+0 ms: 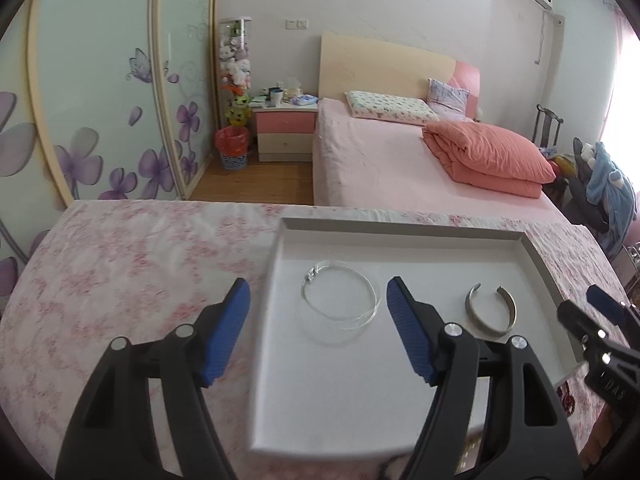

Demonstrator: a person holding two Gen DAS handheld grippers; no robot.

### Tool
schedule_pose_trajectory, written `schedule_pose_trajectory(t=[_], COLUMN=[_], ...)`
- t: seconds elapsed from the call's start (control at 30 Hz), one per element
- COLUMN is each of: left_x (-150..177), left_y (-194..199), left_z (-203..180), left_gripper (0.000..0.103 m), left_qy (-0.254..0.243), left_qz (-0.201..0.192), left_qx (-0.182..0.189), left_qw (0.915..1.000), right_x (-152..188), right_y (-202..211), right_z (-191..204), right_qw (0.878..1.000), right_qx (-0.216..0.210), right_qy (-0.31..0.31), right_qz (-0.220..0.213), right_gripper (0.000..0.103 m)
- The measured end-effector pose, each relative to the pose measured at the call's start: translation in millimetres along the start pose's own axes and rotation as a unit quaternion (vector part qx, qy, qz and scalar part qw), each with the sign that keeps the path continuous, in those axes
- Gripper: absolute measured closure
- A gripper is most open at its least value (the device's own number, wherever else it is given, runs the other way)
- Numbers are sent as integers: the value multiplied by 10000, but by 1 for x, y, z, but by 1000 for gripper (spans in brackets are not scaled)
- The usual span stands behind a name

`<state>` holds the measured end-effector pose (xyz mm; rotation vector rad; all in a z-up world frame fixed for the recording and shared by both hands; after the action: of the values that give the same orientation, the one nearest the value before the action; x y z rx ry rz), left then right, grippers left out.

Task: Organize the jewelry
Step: 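Carry both bangles into the gray tray and open both tools to release them, then withdraw from the tray and grasp the dark red beaded bracelet with the right tool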

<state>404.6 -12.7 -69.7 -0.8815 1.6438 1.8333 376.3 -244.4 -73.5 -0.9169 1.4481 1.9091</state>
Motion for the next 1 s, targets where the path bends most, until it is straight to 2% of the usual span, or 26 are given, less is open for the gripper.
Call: schedule_pose_trajectory(t=[0.27, 0.5, 0.73, 1.0], left_x=[31, 79, 121, 129], left_y=[50, 89, 91, 88], left_z=[40, 72, 80, 75], left_gripper=[26, 19, 19, 19], left_qy=[-6, -102, -124, -202], left_qz=[-197, -234, 214, 286], left_qx=[-197, -262, -196, -229], left_qw=[9996, 9993, 9995, 9991], right_x=[21, 62, 98, 97], right_y=[45, 66, 47, 20], right_z=[-14, -51, -61, -52], right_qw=[9997, 9973, 9938, 9931], right_qx=[122, 406, 408, 483], right_qy=[-146, -602, -755, -558], right_qz=[-119, 107, 711, 912], right_gripper=[29, 33, 43, 47])
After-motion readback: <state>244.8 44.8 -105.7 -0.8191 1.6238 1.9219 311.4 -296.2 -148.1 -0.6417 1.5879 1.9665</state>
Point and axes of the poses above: each gripper's, at about its wrist camera, not at the fingertips, and y roughly against the way its jaws point, z to its left, x to its underside, the point moved 9 cm from there along -y, roughly the way its jaws point, and after that the axes turned 9 degrees about -x, right-handed, at the moved point
